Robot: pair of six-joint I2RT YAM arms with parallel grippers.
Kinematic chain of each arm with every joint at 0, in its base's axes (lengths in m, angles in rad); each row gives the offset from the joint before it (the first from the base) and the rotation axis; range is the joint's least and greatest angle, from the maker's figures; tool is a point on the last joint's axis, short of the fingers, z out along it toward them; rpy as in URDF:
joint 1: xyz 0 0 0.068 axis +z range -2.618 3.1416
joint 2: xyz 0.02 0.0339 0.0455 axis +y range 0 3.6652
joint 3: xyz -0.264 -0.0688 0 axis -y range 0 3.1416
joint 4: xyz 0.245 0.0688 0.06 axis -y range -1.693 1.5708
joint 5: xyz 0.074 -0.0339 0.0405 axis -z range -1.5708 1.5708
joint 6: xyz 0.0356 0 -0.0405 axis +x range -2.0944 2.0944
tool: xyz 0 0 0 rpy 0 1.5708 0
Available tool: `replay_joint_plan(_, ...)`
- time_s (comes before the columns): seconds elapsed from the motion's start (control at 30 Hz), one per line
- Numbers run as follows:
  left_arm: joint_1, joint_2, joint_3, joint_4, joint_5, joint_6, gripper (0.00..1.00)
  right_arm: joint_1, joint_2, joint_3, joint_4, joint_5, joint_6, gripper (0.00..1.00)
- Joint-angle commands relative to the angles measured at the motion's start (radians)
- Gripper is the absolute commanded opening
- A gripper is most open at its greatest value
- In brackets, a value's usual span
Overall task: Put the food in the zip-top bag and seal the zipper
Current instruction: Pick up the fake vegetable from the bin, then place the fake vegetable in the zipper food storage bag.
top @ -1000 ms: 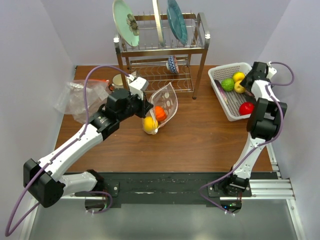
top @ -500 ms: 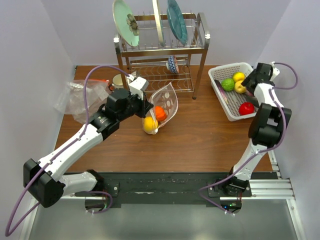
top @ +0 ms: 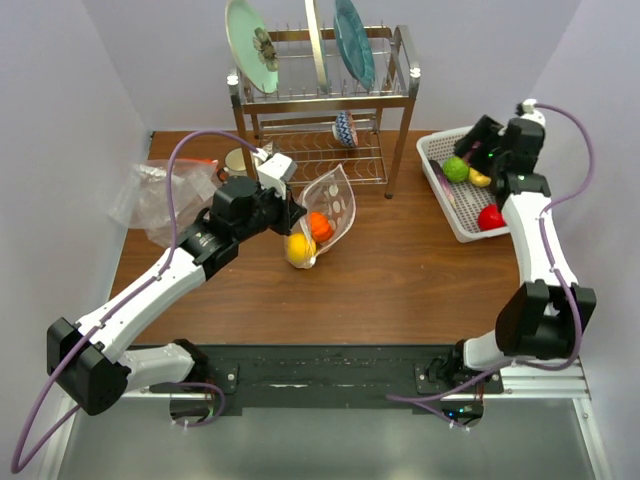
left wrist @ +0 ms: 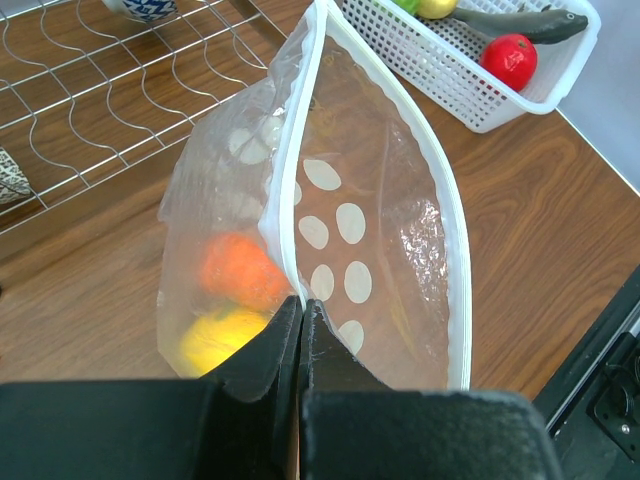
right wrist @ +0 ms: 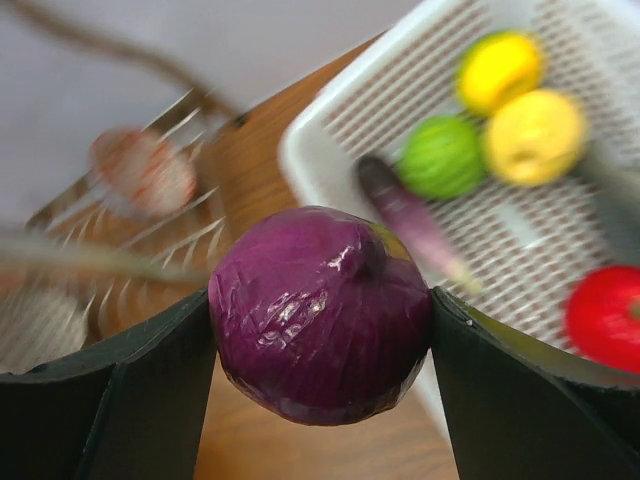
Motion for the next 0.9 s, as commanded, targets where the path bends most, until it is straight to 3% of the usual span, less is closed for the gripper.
replay_joint_plan(0.0, 0.008, -0.017, -0.001, 0.05, 0.001, -0.005, 0.0, 0.115, -0.126, -0.053, -0.018, -0.11, -0.04, 0.57)
replay_joint_plan(0.43, 0.008, -0.01, 0.002, 0.05, -0.008, 0.001, 0.0, 0.594, -0.278, -0.17, 0.077, -0.264, 0.005, 0.55)
replay_joint_plan(0.63, 0.011, -0.013, 0.0, 0.05, -0.013, 0.004, 0.0, 0.721, -0.197, -0.111, 0.087, -0.287, -0.023, 0.55)
replay_joint_plan(0.87, 0.012, -0.027, -0.004, 0.054, -0.004, 0.004, 0.0, 0.77, -0.095, -0.056, 0.057, -0.235, -0.052, 0.56)
